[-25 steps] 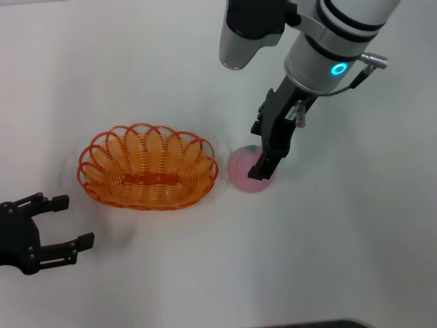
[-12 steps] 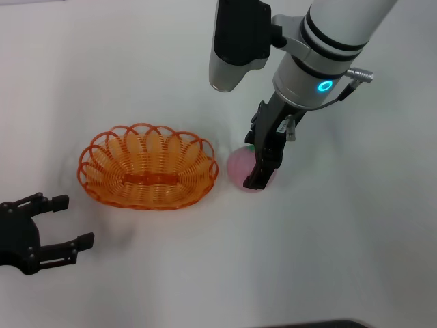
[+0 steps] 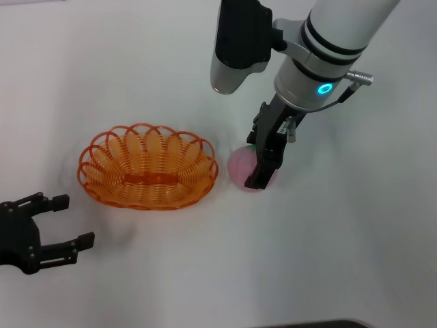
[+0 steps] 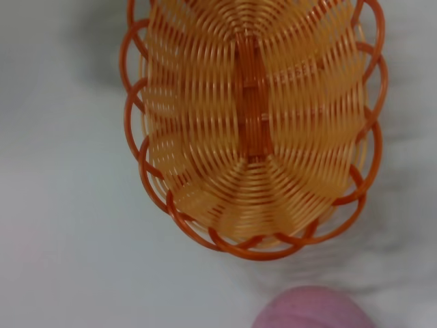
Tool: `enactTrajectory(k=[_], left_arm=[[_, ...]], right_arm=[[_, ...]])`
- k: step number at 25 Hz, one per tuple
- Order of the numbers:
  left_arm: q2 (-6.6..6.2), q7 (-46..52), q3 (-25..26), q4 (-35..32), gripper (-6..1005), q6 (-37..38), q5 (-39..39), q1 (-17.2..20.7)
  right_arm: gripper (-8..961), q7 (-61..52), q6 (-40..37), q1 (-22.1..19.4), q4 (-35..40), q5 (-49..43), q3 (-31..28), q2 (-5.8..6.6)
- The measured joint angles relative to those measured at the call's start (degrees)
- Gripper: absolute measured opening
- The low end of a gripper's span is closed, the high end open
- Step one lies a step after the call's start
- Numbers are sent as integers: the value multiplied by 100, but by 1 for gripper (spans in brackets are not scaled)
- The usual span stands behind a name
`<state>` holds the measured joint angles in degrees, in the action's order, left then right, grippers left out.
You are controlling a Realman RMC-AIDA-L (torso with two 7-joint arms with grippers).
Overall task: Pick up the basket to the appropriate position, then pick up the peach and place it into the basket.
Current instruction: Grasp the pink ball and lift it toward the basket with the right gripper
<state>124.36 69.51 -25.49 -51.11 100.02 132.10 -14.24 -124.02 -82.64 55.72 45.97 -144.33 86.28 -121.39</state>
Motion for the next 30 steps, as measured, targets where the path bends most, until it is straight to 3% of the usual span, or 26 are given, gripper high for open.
enactTrajectory(k=[6, 12, 23, 25, 30], left_arm=[[0, 5, 0, 4, 875, 0, 0, 0], [0, 40, 0, 5, 875, 0, 0, 0], [0, 64, 1, 4, 875, -9, 0, 0], [-3, 64, 5, 0, 875, -9, 0, 8], [-9, 63, 2, -3, 875, -9, 0, 15]], right_arm=[[901, -75, 22, 0, 0, 47, 9, 10], [710, -180, 32, 0, 2, 42, 134, 10], [472, -212, -23, -50, 153, 47, 184, 10], [382, -212, -93, -72, 245, 38, 137, 18], [338, -174, -573, -100, 597, -27, -140, 44]])
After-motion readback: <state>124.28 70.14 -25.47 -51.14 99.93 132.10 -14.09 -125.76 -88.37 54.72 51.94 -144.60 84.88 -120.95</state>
